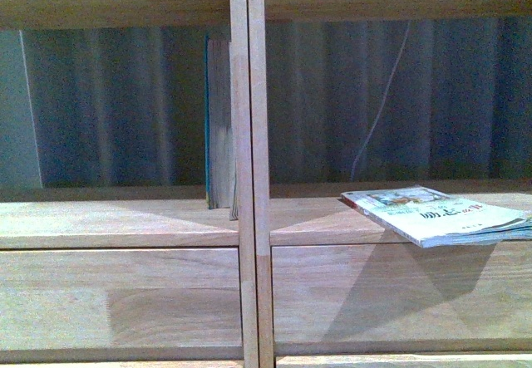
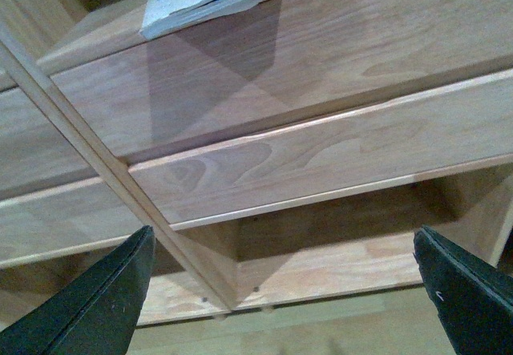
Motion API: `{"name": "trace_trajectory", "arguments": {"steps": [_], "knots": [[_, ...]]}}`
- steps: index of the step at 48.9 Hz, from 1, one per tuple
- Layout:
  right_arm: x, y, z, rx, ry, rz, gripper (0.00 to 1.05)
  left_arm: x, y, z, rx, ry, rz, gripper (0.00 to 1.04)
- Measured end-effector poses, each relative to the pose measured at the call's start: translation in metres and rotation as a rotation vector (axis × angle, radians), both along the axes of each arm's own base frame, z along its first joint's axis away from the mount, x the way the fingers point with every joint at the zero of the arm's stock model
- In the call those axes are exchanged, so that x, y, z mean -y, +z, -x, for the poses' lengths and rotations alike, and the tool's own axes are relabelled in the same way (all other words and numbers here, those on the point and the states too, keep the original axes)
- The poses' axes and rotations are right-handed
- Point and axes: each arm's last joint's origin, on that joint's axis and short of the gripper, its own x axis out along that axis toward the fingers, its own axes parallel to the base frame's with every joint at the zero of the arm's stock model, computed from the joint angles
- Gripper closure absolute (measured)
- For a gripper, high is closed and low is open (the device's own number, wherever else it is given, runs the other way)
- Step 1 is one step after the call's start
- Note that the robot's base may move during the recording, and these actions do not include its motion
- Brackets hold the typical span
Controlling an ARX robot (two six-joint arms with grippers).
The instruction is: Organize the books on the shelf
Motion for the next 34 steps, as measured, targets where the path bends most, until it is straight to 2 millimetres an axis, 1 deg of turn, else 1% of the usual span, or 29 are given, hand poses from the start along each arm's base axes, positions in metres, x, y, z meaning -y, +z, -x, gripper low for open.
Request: {"name": "trace_trajectory", "arguments": {"steps": [6,11,15,20,29,34], "knots": [[0.003,0.016,-0.021,-0.065,0.020,-0.182,0.07,0.000,0.000,0.000,0.000,0.000,0.000,0.07],[0.005,0.030,-0.055,-0.183,0.056,-0.407,0.07,0.000,0.000,0.000,0.000,0.000,0.000,0.07],[0.007,0.042,-0.084,-0.223,0.044,-0.553,0.07,0.000,0.000,0.000,0.000,0.000,0.000,0.07],[0.006,0.049,-0.111,-0.256,0.022,-0.657,0.07,0.000,0.000,0.000,0.000,0.000,0.000,0.07],[-0.008,0.064,-0.143,-0.257,0.041,-0.778,0.07,0.000,0.000,0.000,0.000,0.000,0.000,0.07],[-0.017,0.066,-0.159,-0.264,0.040,-0.832,0.07,0.000,0.000,0.000,0.000,0.000,0.000,0.07]]}}
